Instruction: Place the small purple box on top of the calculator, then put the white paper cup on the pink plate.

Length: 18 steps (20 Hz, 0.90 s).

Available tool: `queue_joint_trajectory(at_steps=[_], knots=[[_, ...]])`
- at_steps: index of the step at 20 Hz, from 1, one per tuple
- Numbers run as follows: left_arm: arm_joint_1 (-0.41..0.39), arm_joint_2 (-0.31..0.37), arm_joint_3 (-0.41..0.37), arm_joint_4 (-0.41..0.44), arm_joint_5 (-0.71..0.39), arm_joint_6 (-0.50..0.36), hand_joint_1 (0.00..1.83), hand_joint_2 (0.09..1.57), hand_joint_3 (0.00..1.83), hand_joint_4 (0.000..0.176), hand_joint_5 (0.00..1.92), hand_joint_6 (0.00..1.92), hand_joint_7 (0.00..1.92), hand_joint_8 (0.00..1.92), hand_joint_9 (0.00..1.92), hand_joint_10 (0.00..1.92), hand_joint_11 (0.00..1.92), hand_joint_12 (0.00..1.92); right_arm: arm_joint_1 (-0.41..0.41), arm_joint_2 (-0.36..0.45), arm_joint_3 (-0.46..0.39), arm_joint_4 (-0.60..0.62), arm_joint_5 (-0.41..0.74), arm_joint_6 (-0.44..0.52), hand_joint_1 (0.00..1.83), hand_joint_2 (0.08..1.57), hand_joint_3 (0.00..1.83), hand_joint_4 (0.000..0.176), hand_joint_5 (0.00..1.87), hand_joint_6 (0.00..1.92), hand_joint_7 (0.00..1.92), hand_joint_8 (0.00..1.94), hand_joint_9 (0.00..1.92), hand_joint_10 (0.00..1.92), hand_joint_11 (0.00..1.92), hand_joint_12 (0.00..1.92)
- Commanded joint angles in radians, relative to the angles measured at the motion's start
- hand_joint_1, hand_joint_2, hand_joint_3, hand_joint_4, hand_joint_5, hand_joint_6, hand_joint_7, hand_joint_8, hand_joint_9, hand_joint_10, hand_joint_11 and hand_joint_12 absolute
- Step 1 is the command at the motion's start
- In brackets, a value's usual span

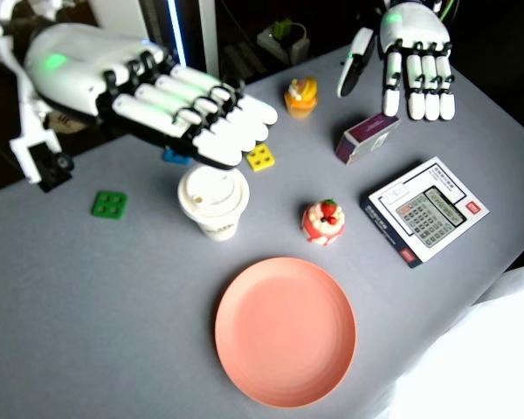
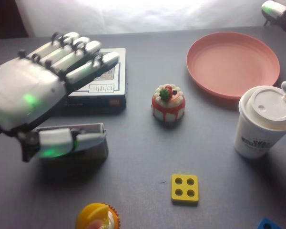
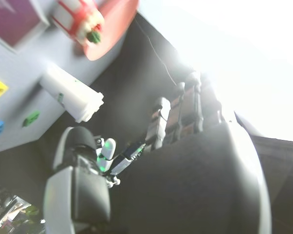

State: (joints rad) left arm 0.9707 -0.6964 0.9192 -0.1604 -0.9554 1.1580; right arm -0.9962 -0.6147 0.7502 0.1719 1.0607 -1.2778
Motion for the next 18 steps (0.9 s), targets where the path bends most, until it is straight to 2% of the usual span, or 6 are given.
queue_joint_trajectory(at_steps=[1, 4, 9, 16, 17, 18], knots=[[-0.003, 0.005, -0.007, -0.009, -0.123, 0.002, 0.51, 0.99, 0.00, 0.059, 0.04, 0.02, 0.06, 0.03, 0.05, 0.02, 0.00, 0.55, 0.008, 0.002, 0.000, 0.006, 0.132, 0.000, 0.30, 1.36, 0.01, 0.000, 0.00, 0.00, 0.00, 0.00, 0.00, 0.00, 0.00, 0.00], [0.058, 0.003, -0.006, -0.069, -0.106, 0.002, 0.62, 0.93, 0.00, 0.082, 0.11, 0.02, 0.18, 0.01, 0.14, 0.08, 0.00, 1.23, 0.008, 0.002, 0.002, 0.013, 0.132, 0.000, 0.37, 1.35, 0.00, 0.000, 0.00, 0.00, 0.00, 0.00, 0.00, 0.00, 0.00, 0.00], [0.074, -0.059, 0.042, -0.118, 0.003, 0.002, 0.69, 0.93, 0.00, 0.118, 0.11, 0.01, 0.17, 0.00, 0.12, 0.09, 0.00, 1.05, -0.002, 0.002, 0.005, 0.028, 0.132, 0.000, 0.21, 1.36, 0.00, 0.000, 0.00, 0.00, 0.00, 0.00, 0.00, 0.00, 0.00, 0.00], [0.073, -0.101, 0.086, -0.157, 0.067, 0.002, 0.74, 0.98, 0.01, 0.086, 0.16, 0.02, 0.22, 0.01, 0.17, 0.11, 0.00, 1.11, -0.006, -0.004, 0.006, 0.034, 0.131, 0.000, 0.18, 1.37, 0.01, 0.000, 0.00, 0.00, 0.00, 0.00, 0.00, 0.00, 0.00, 0.00], [0.073, -0.105, 0.090, -0.159, 0.069, 0.002, 0.89, 1.08, 0.01, 0.004, 0.51, 0.15, 0.65, 0.21, 0.39, 0.77, 0.12, 1.59, -0.007, -0.004, 0.006, 0.034, 0.131, 0.000, 0.18, 1.37, 0.01, 0.000, 0.00, 0.00, 0.00, 0.00, 0.00, 0.00, 0.00, 0.00], [0.073, -0.108, 0.094, -0.163, 0.070, 0.002, 0.92, 1.11, 0.01, 0.000, 0.59, 0.18, 0.73, 0.27, 0.38, 1.05, 0.12, 1.74, -0.007, -0.005, 0.006, 0.034, 0.130, 0.000, 0.18, 1.37, 0.00, 0.000, 0.00, 0.00, 0.00, 0.00, 0.00, 0.00, 0.00, 0.00]])
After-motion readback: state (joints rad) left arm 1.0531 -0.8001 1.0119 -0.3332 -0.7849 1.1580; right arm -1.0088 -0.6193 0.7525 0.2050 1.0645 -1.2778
